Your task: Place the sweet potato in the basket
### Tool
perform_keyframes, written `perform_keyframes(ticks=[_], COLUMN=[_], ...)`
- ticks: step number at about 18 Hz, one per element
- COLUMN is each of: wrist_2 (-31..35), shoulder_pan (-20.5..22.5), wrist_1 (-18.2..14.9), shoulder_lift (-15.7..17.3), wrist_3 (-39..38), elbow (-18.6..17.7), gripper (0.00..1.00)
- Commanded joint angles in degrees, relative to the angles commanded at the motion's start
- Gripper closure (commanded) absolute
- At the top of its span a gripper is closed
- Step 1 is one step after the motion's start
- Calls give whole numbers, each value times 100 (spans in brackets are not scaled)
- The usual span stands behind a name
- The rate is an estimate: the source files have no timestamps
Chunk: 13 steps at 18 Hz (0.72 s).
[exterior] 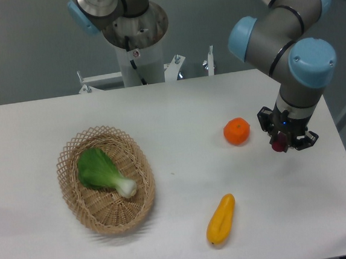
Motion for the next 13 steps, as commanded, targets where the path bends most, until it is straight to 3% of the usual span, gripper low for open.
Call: perform_keyframes(ticks=[13], wrist_2=[-18], shoulder_pan=[-70], wrist_1=[0], shoulder_lift=[-9], wrist_3=[-378], elbow=[-53], gripper=[93])
